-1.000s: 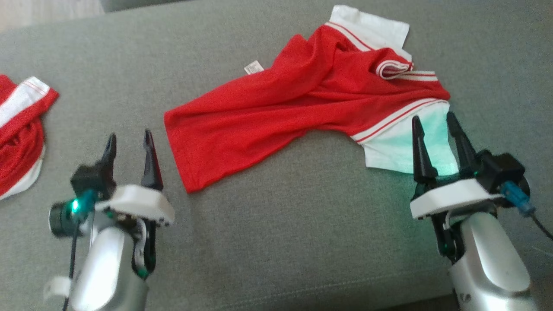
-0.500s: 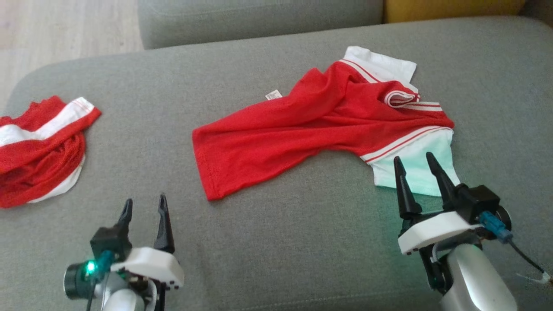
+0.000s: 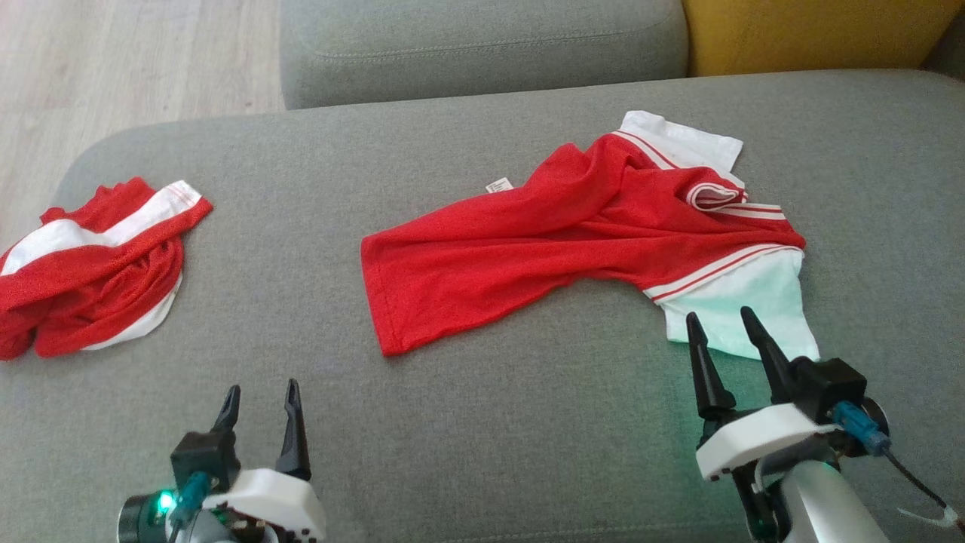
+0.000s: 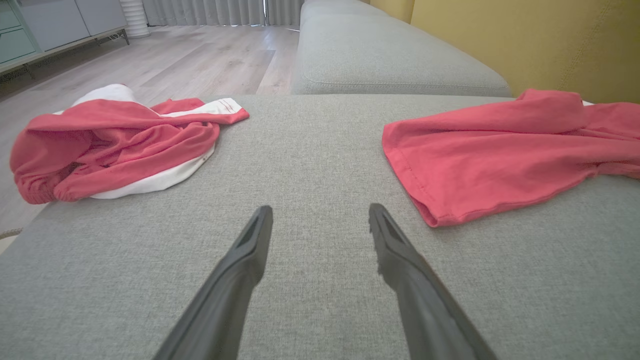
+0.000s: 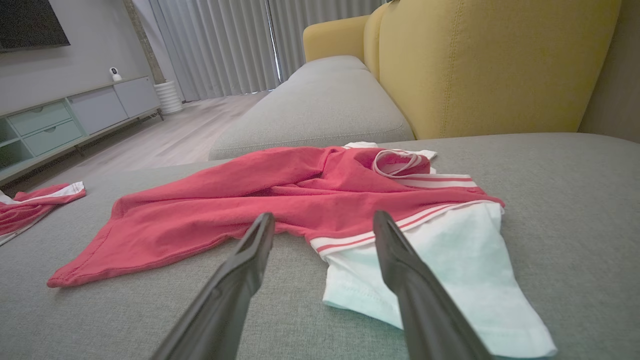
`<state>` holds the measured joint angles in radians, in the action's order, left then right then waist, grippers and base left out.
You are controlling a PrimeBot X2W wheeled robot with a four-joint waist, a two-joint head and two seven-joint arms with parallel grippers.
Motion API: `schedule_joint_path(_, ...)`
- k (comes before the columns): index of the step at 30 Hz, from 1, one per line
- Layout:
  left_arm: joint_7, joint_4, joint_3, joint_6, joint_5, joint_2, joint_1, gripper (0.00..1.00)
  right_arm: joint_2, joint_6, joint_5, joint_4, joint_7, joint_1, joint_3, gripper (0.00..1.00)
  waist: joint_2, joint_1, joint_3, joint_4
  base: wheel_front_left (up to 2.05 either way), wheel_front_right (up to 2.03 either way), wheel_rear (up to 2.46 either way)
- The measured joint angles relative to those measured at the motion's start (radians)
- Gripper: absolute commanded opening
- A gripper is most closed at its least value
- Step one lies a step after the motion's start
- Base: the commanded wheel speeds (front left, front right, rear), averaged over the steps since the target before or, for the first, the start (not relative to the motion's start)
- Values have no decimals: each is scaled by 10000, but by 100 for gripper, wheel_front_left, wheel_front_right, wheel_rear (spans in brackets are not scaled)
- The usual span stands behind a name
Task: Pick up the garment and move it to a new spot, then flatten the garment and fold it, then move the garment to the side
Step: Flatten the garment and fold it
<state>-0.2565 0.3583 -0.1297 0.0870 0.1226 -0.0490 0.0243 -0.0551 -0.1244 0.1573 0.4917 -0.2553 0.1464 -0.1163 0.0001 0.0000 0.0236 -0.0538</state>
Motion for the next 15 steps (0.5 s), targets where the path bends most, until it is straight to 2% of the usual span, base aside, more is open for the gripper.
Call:
schedule_joint_path(10,0,-130,-150,69,33,2,-15,100,0,0,0,-194,0,10,-6,100,0,0,340,44,0,0,0)
schedule_joint_path(15,0,-67,-370,-6,426,2,-330,100,2,0,0,-399,0,122,-15,100,0,0,761,3,0,0,0)
